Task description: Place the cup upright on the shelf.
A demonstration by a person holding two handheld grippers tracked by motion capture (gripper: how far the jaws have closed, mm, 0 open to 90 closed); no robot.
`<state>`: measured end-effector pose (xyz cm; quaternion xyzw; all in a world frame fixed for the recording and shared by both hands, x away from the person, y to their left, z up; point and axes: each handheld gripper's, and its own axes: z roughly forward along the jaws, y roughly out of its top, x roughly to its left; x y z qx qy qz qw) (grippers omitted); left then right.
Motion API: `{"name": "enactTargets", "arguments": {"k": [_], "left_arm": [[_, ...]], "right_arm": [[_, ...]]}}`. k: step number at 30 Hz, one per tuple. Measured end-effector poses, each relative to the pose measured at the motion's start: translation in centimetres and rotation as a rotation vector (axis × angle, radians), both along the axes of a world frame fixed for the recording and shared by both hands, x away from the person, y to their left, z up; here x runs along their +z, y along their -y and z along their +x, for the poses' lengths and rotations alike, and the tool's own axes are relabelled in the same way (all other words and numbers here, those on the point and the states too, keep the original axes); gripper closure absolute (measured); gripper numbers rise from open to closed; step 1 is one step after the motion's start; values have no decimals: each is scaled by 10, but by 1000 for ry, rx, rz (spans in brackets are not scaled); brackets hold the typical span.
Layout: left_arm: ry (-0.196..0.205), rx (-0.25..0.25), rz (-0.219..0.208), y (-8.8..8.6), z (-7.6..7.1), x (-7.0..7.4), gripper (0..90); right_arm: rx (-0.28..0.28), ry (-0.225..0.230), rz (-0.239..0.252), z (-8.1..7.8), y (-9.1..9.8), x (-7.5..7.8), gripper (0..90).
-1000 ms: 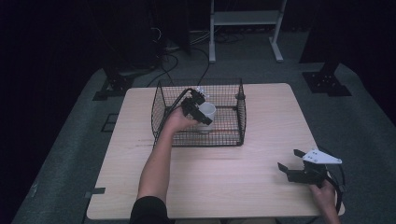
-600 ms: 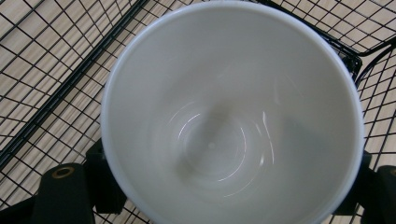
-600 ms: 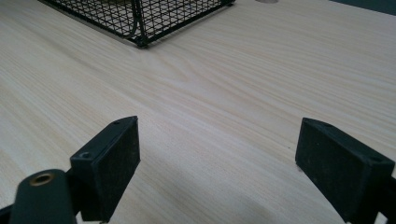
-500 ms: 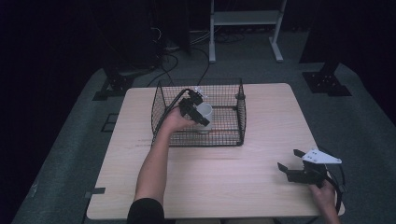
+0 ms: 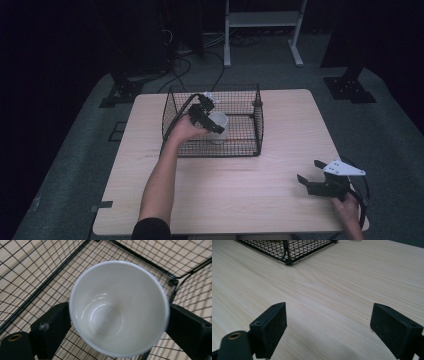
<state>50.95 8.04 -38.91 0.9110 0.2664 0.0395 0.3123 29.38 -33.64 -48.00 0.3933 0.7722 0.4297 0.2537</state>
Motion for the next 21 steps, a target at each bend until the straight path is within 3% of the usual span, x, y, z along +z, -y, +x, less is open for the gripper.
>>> {"name": "enactTargets", "arguments": {"k": [13, 21], "left_arm": [[86, -11, -44, -9, -19, 26, 88], [144, -22, -63, -15, -40, 42, 88]], "right_arm": [[-1, -1, -2, 0, 0, 0, 131], [-3, 0, 0, 0, 0, 0, 131]]}}
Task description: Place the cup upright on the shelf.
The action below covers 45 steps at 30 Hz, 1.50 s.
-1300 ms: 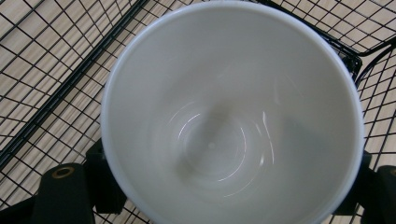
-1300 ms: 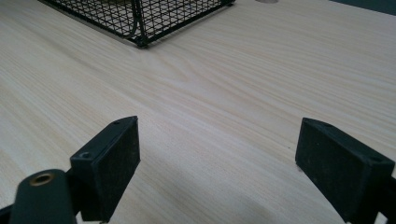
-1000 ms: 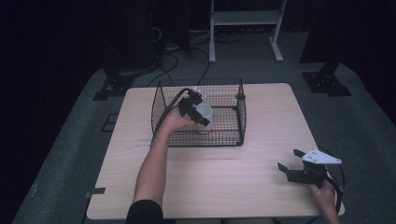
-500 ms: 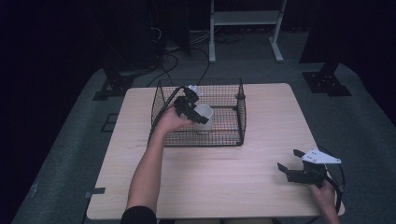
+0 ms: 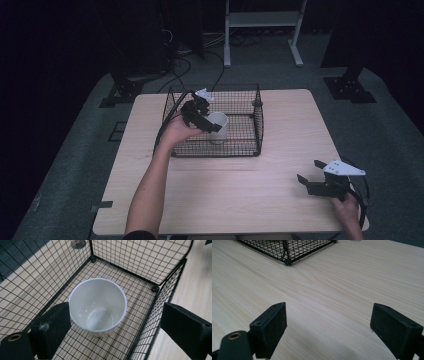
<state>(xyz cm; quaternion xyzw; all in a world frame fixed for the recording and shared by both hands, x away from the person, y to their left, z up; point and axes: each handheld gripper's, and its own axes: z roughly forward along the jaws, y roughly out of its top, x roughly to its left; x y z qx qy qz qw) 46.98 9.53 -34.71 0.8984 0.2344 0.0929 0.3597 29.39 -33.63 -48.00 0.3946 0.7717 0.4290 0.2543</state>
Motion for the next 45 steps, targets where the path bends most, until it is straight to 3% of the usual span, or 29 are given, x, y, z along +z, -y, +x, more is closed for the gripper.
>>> {"name": "enactTargets", "arguments": {"k": [9, 23, 34, 37, 45], "left_arm": [[37, -8, -22, -6, -17, 10, 88], [78, -23, -64, -12, -48, 11, 88], [102, -20, -81, -27, -68, 7, 88], [95, -26, -106, -30, -74, 5, 88], [111, -20, -89, -36, -88, -2, 87]], "right_arm": [[-1, 0, 1, 0, 0, 0, 131], [-4, 0, 3, 0, 0, 0, 131], [-6, -2, 3, 0, 0, 0, 131], [-7, 0, 3, 0, 0, 0, 131], [-9, -2, 0, 0, 0, 0, 131]]}}
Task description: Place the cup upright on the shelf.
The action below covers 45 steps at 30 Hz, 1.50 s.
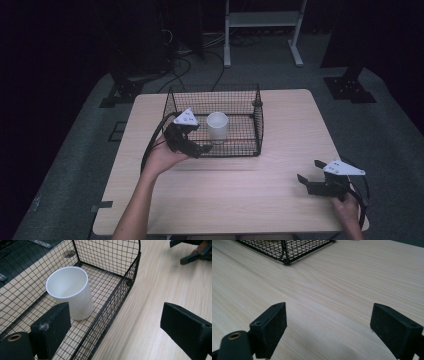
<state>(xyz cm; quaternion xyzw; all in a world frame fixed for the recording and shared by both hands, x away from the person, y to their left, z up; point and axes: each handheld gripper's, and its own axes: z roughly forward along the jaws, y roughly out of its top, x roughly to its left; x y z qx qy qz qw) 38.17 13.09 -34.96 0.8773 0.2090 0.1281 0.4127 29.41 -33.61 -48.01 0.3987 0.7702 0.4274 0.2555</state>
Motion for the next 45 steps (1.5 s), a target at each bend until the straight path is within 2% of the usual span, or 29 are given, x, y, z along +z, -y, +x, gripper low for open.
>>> {"name": "enactTargets", "arguments": {"k": [11, 14, 19, 32, 45], "left_arm": [[3, 2, -19, -8, -16, -8, 86], [6, 5, -14, -9, -21, -11, 86], [-2, 7, -33, -12, -28, -18, 86], [6, 9, -15, -16, -41, -25, 87], [2, 16, -17, -22, -50, -33, 87]], "right_arm": [[1, 0, -6, 0, 0, 0, 131], [1, 0, -7, 0, 0, 0, 131], [2, 0, -9, 0, 0, 0, 131], [2, 0, -7, 0, -1, 0, 131], [2, 1, -7, 0, 0, 0, 131]]}}
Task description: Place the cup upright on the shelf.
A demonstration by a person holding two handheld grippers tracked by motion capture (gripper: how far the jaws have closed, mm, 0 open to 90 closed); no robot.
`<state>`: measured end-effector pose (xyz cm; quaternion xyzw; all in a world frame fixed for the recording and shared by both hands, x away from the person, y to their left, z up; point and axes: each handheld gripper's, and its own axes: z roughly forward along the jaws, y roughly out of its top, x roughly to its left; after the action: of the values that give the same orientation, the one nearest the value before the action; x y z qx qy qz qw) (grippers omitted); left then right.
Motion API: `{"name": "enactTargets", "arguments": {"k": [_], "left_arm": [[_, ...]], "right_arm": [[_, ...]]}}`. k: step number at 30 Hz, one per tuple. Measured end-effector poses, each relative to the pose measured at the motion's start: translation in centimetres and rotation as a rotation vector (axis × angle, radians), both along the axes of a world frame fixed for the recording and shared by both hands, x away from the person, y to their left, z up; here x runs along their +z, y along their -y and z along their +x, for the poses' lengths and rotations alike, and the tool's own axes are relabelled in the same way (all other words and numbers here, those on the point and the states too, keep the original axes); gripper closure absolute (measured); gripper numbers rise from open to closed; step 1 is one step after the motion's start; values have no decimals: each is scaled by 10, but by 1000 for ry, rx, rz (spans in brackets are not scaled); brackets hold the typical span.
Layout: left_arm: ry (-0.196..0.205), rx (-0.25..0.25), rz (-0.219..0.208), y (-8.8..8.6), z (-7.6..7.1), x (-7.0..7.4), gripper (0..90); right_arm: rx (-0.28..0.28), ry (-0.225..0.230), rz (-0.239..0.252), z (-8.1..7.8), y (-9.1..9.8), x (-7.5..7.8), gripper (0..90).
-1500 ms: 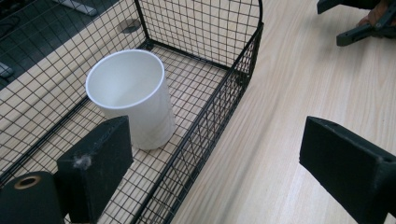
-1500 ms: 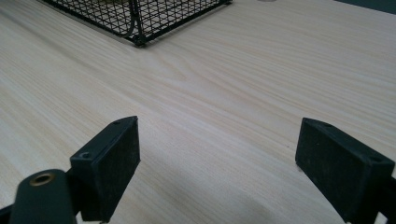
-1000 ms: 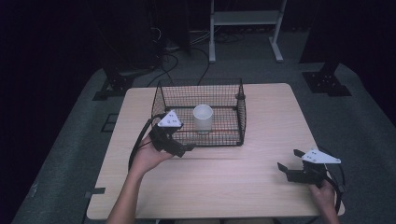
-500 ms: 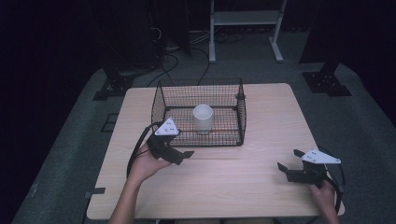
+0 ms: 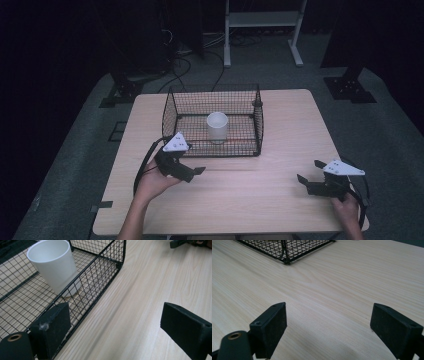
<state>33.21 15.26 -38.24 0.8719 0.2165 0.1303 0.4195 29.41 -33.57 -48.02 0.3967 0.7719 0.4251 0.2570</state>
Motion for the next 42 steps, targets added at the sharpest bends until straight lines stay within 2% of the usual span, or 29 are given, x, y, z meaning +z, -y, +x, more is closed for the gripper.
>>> {"name": "enactTargets", "arguments": {"k": [12, 30, 42], "left_arm": [[16, 11, -5, -6, -9, -5, 88], [6, 27, 0, -16, -23, -16, 87], [12, 44, -24, -23, -33, -21, 87]], "right_arm": [[-2, -1, 0, 0, 0, 0, 131], [-4, 0, 0, 0, 0, 0, 131], [-5, 1, -1, 0, 0, 0, 131]]}}
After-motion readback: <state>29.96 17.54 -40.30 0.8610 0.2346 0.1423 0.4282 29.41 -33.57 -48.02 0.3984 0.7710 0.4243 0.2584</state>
